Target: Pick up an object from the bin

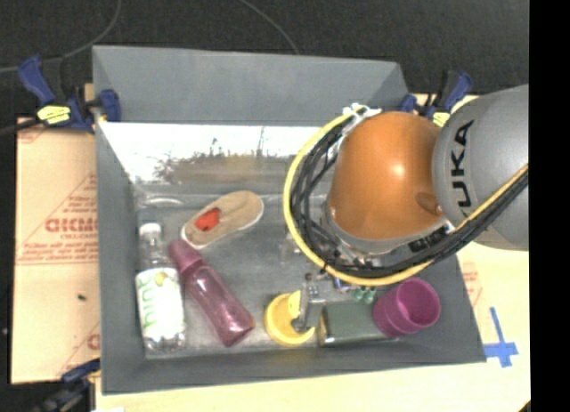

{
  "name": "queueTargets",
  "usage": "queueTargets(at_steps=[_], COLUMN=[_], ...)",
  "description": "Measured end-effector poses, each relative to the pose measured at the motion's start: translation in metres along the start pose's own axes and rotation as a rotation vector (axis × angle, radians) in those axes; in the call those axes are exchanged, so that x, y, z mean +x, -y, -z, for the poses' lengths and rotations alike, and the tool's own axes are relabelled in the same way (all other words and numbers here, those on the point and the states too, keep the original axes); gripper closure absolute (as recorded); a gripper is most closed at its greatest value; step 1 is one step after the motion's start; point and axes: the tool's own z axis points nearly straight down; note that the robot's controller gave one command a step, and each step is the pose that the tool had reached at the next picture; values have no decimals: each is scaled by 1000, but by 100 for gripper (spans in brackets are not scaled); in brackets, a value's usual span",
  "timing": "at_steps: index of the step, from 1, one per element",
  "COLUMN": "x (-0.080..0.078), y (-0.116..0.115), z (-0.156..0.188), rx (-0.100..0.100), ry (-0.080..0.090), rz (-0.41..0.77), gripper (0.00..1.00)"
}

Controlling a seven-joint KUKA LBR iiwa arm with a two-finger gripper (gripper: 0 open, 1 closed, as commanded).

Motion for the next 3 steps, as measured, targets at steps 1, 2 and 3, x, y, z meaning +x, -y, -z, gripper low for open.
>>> queueTargets(at_steps=[1, 2, 3], x=[-2, -10, -28], y=[0, -100, -113], z=[4, -115, -68], rx=[-1, -4, -2], ry=[9, 9, 7], rz=[-4, -82, -150], gripper=[0, 0, 0])
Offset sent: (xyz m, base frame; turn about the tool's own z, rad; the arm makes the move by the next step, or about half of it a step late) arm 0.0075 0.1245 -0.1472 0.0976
